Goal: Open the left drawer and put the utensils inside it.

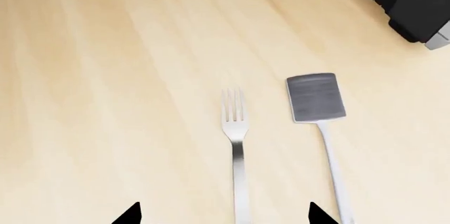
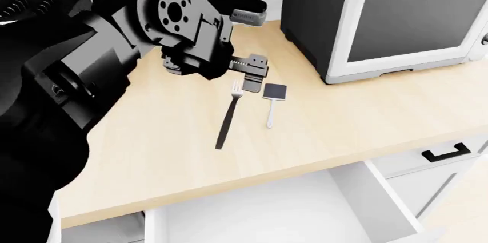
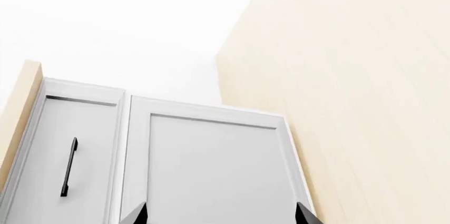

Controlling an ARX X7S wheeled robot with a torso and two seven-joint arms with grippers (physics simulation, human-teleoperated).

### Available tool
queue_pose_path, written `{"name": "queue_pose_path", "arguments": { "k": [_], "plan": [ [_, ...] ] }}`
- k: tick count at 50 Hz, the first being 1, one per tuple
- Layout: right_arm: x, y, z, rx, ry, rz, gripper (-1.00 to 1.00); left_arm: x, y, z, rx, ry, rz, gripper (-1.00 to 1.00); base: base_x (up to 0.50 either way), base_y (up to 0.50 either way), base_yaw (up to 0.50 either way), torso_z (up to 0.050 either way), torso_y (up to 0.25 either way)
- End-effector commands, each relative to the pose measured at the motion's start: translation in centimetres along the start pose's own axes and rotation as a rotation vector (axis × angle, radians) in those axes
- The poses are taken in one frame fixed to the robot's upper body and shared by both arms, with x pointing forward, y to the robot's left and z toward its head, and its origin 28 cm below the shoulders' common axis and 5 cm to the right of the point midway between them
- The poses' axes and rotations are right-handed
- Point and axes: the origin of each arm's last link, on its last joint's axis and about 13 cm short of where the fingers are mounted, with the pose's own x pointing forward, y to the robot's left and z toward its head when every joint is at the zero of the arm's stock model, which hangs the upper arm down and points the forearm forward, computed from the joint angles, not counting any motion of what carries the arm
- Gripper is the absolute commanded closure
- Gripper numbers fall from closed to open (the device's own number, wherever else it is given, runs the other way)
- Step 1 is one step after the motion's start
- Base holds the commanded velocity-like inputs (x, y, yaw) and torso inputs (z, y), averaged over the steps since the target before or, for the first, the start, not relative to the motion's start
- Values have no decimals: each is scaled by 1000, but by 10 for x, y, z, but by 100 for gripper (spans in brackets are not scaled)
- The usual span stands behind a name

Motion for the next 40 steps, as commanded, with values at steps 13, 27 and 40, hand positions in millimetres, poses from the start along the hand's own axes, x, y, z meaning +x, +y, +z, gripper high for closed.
{"name": "queue_pose_path", "arguments": {
  "k": [13,27,40],
  "plan": [
    [0,-1,-4,0,7,5,-100,22,-4,-16,-14,26,-26,-100,0,0,0,0,0],
    [2,-1,-4,0,5,5,-100,32,-3,-25,-25,58,-35,-100,0,0,0,0,0],
    [3,-1,-7,-4,10,3,-100,41,4,-28,-80,43,-40,-100,0,0,0,0,0]
  ]
}}
